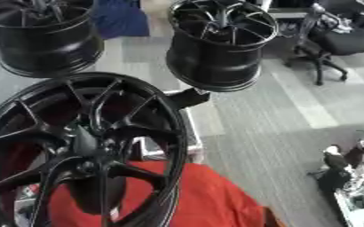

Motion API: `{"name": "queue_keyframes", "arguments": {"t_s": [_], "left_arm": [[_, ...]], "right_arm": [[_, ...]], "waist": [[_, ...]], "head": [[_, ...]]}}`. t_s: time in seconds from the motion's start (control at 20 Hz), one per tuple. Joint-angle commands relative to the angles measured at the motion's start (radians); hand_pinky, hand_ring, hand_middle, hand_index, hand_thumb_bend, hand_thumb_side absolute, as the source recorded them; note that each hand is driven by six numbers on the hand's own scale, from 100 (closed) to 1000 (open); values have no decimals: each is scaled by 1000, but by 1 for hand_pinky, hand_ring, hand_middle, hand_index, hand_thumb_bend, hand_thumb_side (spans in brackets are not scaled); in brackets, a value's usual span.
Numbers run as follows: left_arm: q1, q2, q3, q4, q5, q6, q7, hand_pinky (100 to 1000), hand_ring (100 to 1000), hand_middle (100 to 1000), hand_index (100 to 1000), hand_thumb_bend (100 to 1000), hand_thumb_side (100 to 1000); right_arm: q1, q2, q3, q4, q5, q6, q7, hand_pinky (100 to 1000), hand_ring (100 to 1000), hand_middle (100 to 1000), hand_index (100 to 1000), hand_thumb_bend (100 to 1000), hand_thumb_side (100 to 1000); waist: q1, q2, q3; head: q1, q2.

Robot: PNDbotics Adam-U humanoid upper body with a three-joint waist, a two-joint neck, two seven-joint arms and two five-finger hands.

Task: Pull the pin out of the wheel hub.

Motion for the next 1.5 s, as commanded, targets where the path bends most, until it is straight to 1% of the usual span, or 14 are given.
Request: {"name": "queue_keyframes", "arguments": {"t_s": [0.05, 0.15, 0.2, 0.25, 0.4, 0.7, 0.9, 0.95, 1.1, 1.2, 1.25, 1.3, 1.35, 1.5], "left_arm": [[-5, 25, 8, -17, 4, -1, 4, 605, 636, 631, 743, 100, 864], [-5, 25, 7, -17, 5, 0, 3, 604, 636, 631, 743, 100, 863], [-5, 25, 7, -17, 5, -1, 3, 604, 637, 631, 743, 100, 860], [-4, 25, 7, -17, 5, -1, 3, 604, 637, 631, 743, 100, 862], [-3, 25, 7, -17, 5, -1, 4, 604, 638, 632, 742, 100, 850], [-3, 21, 6, -17, 1, -1, 5, 604, 641, 631, 740, 100, 862], [0, 18, 4, -9, -7, 0, 6, 602, 639, 629, 733, 100, 870], [2, 17, 4, -4, -12, 2, 6, 599, 633, 624, 729, 100, 875], [6, 14, 5, 16, -35, 8, 11, 596, 629, 620, 722, 100, 879], [8, 13, 8, 34, -58, 8, 17, 595, 628, 619, 720, 100, 881], [10, 13, 11, 48, -73, 7, 21, 593, 627, 618, 718, 100, 886], [12, 13, 14, 65, -90, 5, 26, 593, 627, 617, 718, 100, 887], [14, 14, 17, 85, -107, 3, 30, 591, 626, 616, 717, 100, 901], [23, 18, 25, 175, -168, 5, 43, 590, 625, 615, 715, 100, 915]], "right_arm": [[-3, 13, -14, -41, -33, 27, -148, 843, 833, 869, 941, 100, 440], [-4, 30, -8, -68, -42, -12, -181, 827, 816, 844, 934, 100, 448], [-5, 39, -4, -82, -45, -32, -195, 815, 805, 835, 929, 100, 497], [-7, 48, -1, -98, -48, -54, -209, 807, 797, 827, 925, 100, 456], [-8, 76, 12, -152, -50, -123, -249, 761, 756, 795, 904, 100, 424], [-7, 144, 60, -281, -29, -256, -309, 688, 681, 739, 863, 100, 459], [-18, 175, 109, -305, -35, -347, -319, 669, 647, 694, 832, 100, 479], [-21, 180, 121, -306, -38, -360, -310, 658, 616, 643, 789, 100, 473], [-31, 196, 152, -296, -58, -370, -282, 650, 604, 624, 768, 100, 501], [-40, 207, 163, -267, -81, -371, -273, 648, 602, 623, 766, 100, 553], [-44, 211, 168, -245, -99, -370, -270, 646, 599, 622, 765, 100, 613], [-47, 213, 172, -219, -117, -367, -268, 646, 598, 621, 765, 100, 631], [-51, 215, 174, -191, -136, -365, -268, 643, 594, 618, 763, 100, 702], [-62, 219, 176, -84, -215, -350, -281, 643, 590, 615, 761, 100, 820]], "waist": [[3, -8, 0], [3, -10, 0], [3, -10, 0], [4, -11, -1], [4, -11, -1], [2, -6, -5], [2, -3, -5], [2, -3, -6], [3, -3, -8], [4, -4, -8], [5, -5, -9], [5, -6, -9], [6, -6, -9], [6, -8, -9]], "head": [[1, -3], [3, -3], [4, -3], [5, -3], [9, -3], [17, -3], [28, -3], [31, -3], [43, -3], [48, -3], [49, -3], [49, -3], [50, -3], [52, -3]]}}
